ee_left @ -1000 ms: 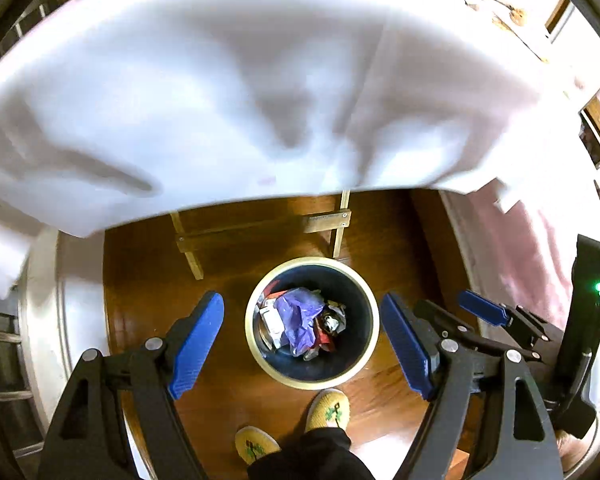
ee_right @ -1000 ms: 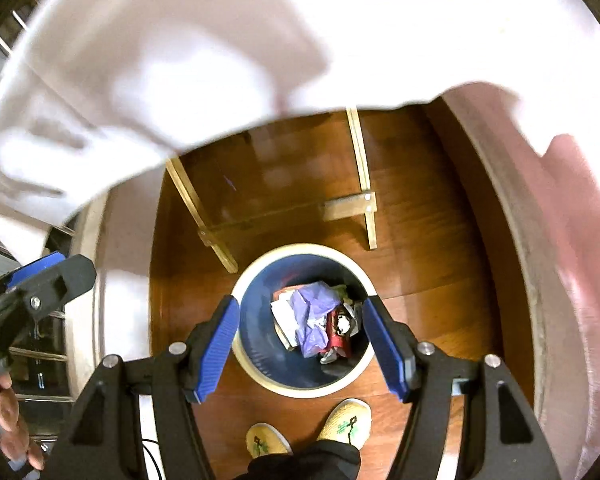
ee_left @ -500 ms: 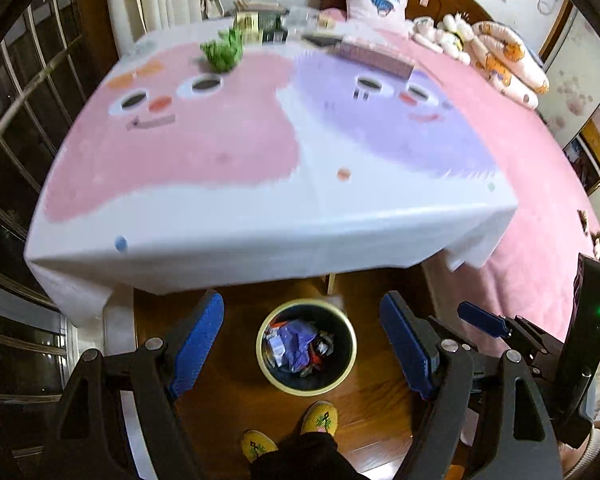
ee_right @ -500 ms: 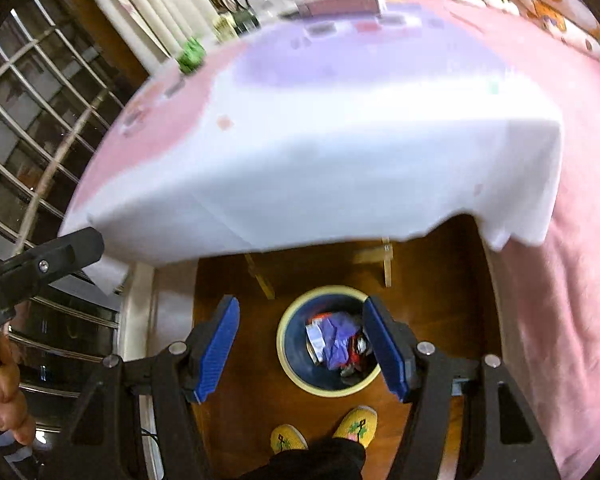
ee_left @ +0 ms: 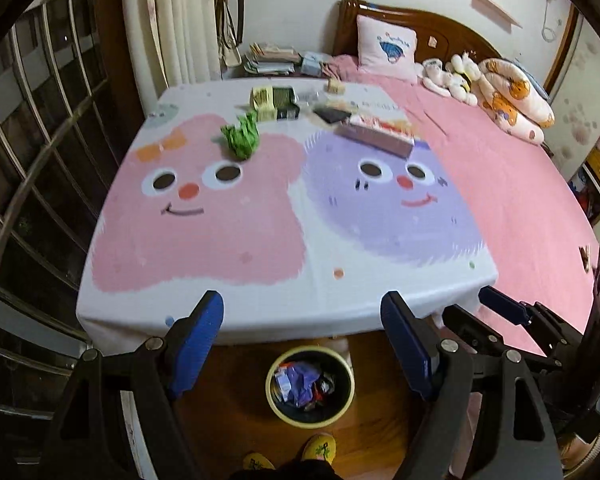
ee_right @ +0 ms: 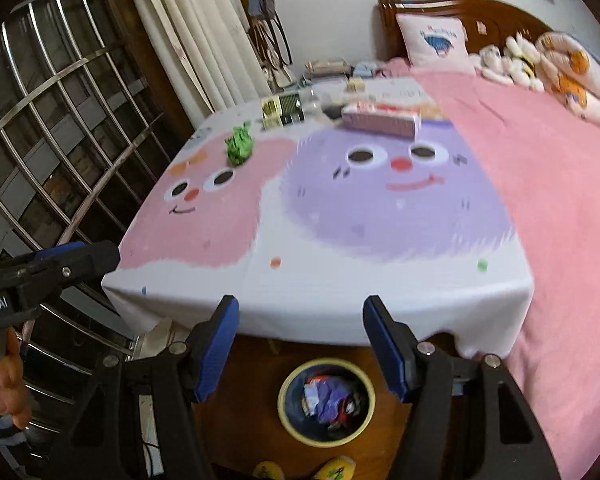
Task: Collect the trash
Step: 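Raise both tools back over the table toward the green paper, then grasp the green crumpled paper with left tool while right tool grasps strawberry milk carton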
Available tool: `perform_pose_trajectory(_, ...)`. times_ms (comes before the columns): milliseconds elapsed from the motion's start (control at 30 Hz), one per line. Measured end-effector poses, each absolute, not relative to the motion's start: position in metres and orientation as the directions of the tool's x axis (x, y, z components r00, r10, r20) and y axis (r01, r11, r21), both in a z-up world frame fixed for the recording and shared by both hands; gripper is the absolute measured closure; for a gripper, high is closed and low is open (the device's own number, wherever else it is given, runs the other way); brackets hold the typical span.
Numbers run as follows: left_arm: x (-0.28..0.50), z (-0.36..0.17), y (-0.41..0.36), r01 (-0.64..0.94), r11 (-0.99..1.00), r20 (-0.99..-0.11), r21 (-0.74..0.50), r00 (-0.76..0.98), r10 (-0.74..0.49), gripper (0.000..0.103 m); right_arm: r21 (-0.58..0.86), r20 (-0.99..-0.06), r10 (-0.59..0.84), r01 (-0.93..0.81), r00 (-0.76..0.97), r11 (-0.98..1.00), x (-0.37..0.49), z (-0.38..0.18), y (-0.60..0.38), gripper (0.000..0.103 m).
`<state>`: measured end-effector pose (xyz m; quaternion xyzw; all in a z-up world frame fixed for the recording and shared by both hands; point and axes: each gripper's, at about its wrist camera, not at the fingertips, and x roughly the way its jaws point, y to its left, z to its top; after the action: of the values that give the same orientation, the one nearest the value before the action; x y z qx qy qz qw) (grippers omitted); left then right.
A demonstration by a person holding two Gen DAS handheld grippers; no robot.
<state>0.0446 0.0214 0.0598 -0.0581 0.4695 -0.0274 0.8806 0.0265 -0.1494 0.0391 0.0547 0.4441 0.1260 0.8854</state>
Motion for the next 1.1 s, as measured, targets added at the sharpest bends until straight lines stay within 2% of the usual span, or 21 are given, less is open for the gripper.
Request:
perform_pose_trajectory(267, 0.097, 0.082, 0.036, -0.048, 0.995, -0.813, -0.084, 0.581, -0.04, 0.023, 0.093, -0.741, 0.217, -0.224, 0.636, 0.97, 0.085, 0.07, -0.151, 0.038)
perform_pose_trajectory(467, 0.166, 0.072, 0.056, -0.076, 0.995, -0.828, -0.061, 0.56, -0.008, 0.023, 0.022, -0.739, 0.163, -0.218, 0.654, 0.976, 0.15, 0.072, -0.152, 0.038)
perform_pose_trajectory(567, 0.218, 0.054, 0.069, -0.082, 0.995, -0.85, -0.053, 0.526, -0.002, 0.023, -0.017, -0.741, 0.13, -0.212, 0.659, 0.977, 0.189, 0.068, -0.151, 0.037)
perform_pose_trajectory(633, 0.252, 0.037, 0.076, -0.086, 0.995, -0.872, -0.057, 0.49, -0.007, 0.023, -0.035, -0.746, 0.114, -0.209, 0.656, 0.977, 0.214, 0.063, -0.152, 0.027)
perform_pose_trajectory(667, 0.264, 0.031, 0.078, -0.086, 0.994, -0.878, -0.062, 0.478, -0.013, 0.023, -0.044, -0.747, 0.109, -0.212, 0.655, 0.976, 0.23, 0.059, -0.152, 0.026)
perform_pose_trajectory(933, 0.359, -0.046, 0.092, -0.12, 0.989, -0.939, -0.086, 0.34, -0.04, 0.023, -0.146, -0.81, 0.018, -0.231, 0.586, 0.962, 0.337, 0.007, -0.16, 0.025)
perform_pose_trajectory(1100, 0.388, -0.076, 0.091, -0.12, 0.987, -0.955, -0.103, 0.29, -0.064, 0.023, -0.194, -0.855, 0.014, -0.345, 0.518, 0.918, 0.375, -0.026, -0.161, 0.025)
